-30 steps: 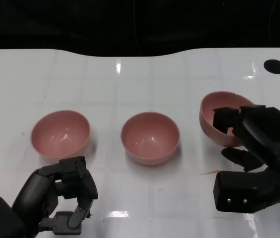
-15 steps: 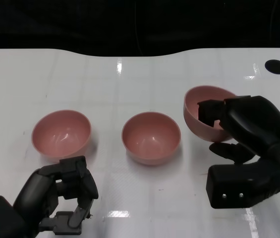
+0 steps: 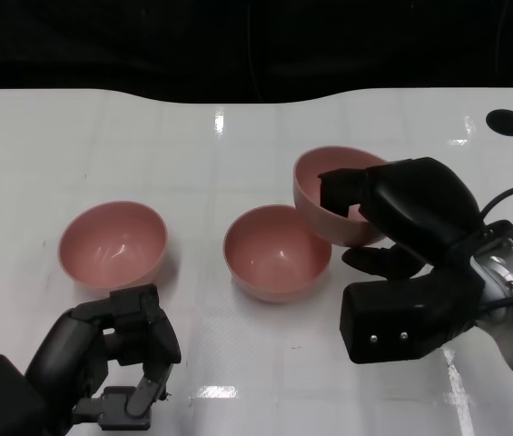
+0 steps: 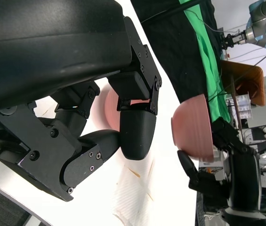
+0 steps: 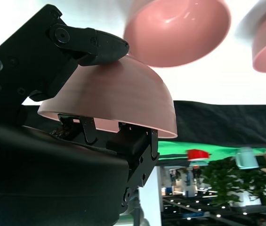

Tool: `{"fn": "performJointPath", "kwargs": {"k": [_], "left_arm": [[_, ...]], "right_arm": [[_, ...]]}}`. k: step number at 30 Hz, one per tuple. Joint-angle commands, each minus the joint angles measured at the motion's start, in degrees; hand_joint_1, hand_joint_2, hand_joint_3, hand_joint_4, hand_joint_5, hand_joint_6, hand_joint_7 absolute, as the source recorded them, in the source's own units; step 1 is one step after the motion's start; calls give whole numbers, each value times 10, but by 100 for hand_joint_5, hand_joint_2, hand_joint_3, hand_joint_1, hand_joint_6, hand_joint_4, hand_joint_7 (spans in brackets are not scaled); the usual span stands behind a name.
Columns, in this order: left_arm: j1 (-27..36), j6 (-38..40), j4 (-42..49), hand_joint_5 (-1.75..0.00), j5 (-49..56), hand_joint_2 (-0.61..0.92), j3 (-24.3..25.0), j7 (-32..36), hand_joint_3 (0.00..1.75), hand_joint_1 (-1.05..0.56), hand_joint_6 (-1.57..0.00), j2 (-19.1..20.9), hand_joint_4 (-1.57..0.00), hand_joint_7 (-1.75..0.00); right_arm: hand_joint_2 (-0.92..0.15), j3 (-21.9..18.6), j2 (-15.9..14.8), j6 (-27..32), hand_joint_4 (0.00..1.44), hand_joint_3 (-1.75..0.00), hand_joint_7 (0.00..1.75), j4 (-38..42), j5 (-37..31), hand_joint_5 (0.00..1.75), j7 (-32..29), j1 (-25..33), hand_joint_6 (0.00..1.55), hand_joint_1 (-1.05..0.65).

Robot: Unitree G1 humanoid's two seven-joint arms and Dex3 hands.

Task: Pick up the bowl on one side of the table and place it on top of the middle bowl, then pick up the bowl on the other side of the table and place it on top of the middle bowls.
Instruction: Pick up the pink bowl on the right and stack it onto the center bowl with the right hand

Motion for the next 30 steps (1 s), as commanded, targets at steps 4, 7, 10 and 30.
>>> {"fn": "performJointPath", "kwargs": {"k": [4,7,10,30], "left_arm": [[2,-45,12,-170,11,46,-1,5,121,-19,-86,-2,-87,-149],[2,-48,15,-170,16,47,-3,8,120,-18,-87,-1,-88,-149],[4,-39,11,-167,11,43,-3,9,126,-18,-89,-3,-91,-146],[3,-58,22,-168,-2,42,-6,-6,133,-16,-85,-4,-86,-146]], "right_arm": [[-46,16,14,-9,97,-91,155,38,-5,175,-9,-38,76,-22],[-44,26,22,-15,96,-77,172,58,-6,175,-14,-50,70,-24],[-44,35,34,-29,96,-95,174,91,-10,175,-35,-63,70,-22],[-56,88,84,-26,93,-72,155,206,-28,175,-73,-115,72,-22]]}}
